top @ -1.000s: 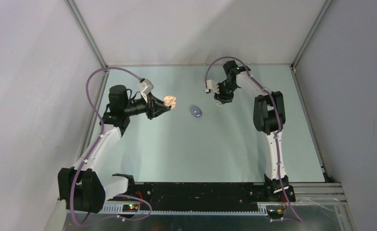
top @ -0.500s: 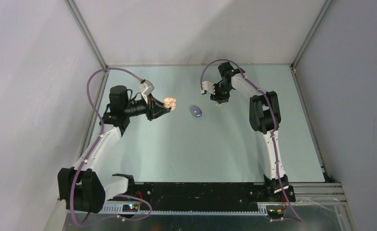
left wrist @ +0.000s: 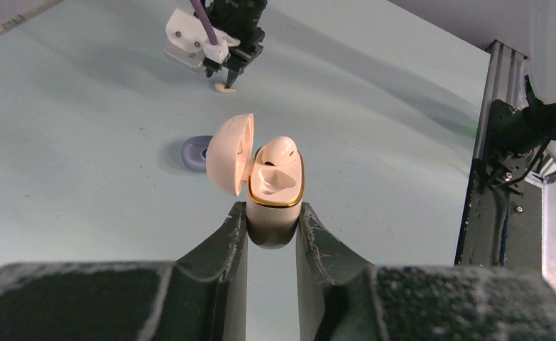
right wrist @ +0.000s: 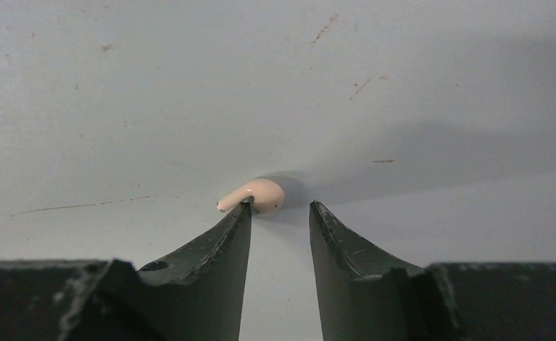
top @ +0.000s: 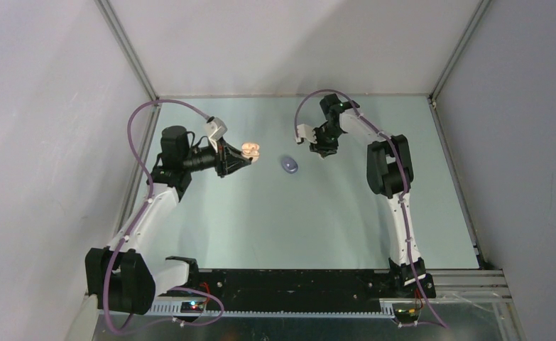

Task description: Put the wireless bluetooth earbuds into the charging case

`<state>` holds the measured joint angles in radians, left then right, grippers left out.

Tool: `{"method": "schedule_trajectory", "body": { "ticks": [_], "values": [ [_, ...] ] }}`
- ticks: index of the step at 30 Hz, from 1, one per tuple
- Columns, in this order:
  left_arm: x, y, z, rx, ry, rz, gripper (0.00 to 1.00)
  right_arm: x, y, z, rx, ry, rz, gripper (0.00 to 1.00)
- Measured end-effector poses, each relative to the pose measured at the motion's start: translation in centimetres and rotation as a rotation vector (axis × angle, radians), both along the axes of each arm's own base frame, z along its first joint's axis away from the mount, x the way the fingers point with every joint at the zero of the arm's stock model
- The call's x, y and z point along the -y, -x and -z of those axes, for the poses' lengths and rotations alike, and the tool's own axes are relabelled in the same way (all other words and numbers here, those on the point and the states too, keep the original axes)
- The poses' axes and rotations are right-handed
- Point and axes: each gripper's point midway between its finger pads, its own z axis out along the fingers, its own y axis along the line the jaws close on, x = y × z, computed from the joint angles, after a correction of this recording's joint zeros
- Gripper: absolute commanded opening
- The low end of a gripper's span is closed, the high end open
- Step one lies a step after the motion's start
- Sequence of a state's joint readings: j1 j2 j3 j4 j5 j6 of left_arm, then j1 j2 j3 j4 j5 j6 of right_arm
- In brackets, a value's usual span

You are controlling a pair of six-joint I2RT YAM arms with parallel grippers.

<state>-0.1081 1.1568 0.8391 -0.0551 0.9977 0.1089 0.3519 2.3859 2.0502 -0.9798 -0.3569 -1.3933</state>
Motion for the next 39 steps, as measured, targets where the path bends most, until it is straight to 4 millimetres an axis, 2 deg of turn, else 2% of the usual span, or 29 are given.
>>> {"method": "schedule_trajectory", "body": {
  "ticks": [3,9,22,30,36,39],
  "values": [
    [0.0,-0.2,-0.3,0.016,0.004,-0.001,0.00,-0.2,0.4,0.0,-0.011,0.004,-0.006,0.40],
    [0.0,-0.2,-0.6,0.035,0.006,-0.002,0.00,-0.2,1.0,0.0,-0.036,0.014,-0.009,0.30],
    [0.0,-0.2,-0.4,0.032,0.004,-0.005,0.00,-0.3,1.1,0.1,-0.068,0.017,-0.008,0.31],
    [0.0,-0.2,-0.4,0.033,0.005,-0.004,0.00,-0.5,1.1,0.2,-0.090,0.012,0.005,0.13],
    [0.0,-0.2,-0.4,0.033,0.005,-0.002,0.00,-0.5,1.3,0.1,-0.105,-0.034,0.053,0.06],
    [0.1,-0.6,-0.4,0.036,0.011,-0.005,0.00,0.0,2.7,-0.2,-0.116,-0.060,0.100,0.04]
  ]
}}
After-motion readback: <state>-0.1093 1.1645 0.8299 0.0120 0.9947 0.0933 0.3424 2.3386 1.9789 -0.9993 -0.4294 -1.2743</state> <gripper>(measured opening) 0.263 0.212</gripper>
